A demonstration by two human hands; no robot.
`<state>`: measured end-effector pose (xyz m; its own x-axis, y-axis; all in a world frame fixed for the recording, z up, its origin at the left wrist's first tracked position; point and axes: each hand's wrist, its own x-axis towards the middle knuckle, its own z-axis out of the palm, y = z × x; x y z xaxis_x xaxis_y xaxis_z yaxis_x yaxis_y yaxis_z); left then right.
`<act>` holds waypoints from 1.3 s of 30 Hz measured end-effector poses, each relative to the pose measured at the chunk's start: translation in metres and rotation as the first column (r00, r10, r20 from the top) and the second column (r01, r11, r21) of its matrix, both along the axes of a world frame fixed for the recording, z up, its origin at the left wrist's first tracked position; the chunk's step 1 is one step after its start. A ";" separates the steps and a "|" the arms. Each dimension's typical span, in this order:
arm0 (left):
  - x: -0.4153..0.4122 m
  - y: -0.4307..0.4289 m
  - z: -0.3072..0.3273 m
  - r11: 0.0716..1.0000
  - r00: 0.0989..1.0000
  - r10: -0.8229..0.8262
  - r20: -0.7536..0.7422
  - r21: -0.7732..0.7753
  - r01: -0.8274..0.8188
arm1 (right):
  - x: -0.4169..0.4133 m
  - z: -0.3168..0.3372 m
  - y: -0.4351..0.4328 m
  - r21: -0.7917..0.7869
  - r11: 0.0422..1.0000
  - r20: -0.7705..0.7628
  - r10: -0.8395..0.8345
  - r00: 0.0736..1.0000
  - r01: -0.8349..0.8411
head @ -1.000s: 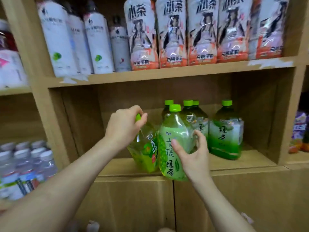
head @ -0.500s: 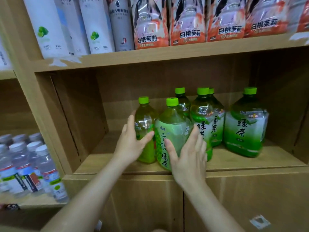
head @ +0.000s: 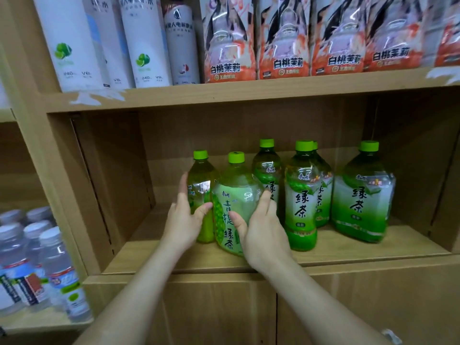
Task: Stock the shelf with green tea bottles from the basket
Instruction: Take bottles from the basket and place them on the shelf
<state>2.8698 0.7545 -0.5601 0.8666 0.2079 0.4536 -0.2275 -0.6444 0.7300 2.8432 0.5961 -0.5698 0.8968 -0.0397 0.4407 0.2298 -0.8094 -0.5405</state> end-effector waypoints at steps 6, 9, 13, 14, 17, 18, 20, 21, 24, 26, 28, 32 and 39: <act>-0.007 -0.007 0.004 0.995 0.997 0.082 0.008 0.054 -0.082 | -0.001 0.005 -0.001 0.027 0.999 -0.147 0.042 0.988 -0.039; -0.030 -0.017 0.006 0.979 0.959 0.062 0.275 0.169 -0.112 | -0.021 0.009 -0.023 0.018 0.992 -0.098 0.125 0.987 -0.124; -0.050 -0.052 0.007 0.941 0.830 -0.164 0.533 0.337 -0.031 | -0.052 0.028 -0.077 0.225 0.966 0.152 0.094 0.984 -0.127; -0.052 -0.065 0.006 0.920 0.805 -0.242 0.542 0.391 0.014 | -0.056 0.032 -0.094 0.316 0.944 0.212 0.029 0.977 -0.096; -0.048 -0.110 -0.001 0.840 0.810 -0.364 0.460 0.538 0.073 | -0.050 0.039 -0.150 0.448 0.892 0.237 -0.175 0.956 0.052; -0.044 -0.123 -0.003 0.809 0.821 -0.376 0.430 0.585 0.064 | -0.044 0.038 -0.167 0.470 0.876 0.181 -0.220 0.958 0.113; -0.030 -0.140 -0.002 0.767 0.836 -0.372 0.404 0.640 0.032 | -0.030 0.035 -0.196 0.501 0.846 0.049 -0.239 0.970 0.183; -0.023 -0.145 0.001 0.783 0.854 -0.344 0.390 0.622 0.031 | -0.022 0.033 -0.206 0.511 0.839 -0.004 -0.215 0.977 0.187; -0.011 -0.156 0.017 0.877 0.916 -0.246 0.316 0.474 0.072 | 0.006 0.026 -0.224 0.579 0.812 -0.086 -0.033 0.996 0.077; -0.005 -0.164 0.020 0.874 0.925 -0.237 0.297 0.481 0.069 | 0.022 0.021 -0.224 0.637 0.771 -0.080 0.061 0.995 0.004; 0.000 -0.168 0.016 0.859 0.927 -0.235 0.292 0.508 0.058 | 0.034 0.016 -0.223 0.643 0.766 -0.026 0.033 0.999 -0.008; 0.003 -0.174 0.011 0.867 0.934 -0.188 0.302 0.498 0.014 | 0.028 0.009 -0.235 0.604 0.796 0.027 0.033 0.999 -0.043; -0.034 -0.200 -0.004 0.861 0.833 -0.212 0.511 0.501 -0.088 | -0.014 0.003 -0.258 0.708 0.607 0.034 0.481 0.876 -0.361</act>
<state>2.8360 0.5543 -0.5638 0.4559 -0.2145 0.8638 -0.5315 -0.8441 0.0709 2.8294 0.3380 -0.5665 0.9409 0.1285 0.3134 0.3205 -0.0383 -0.9465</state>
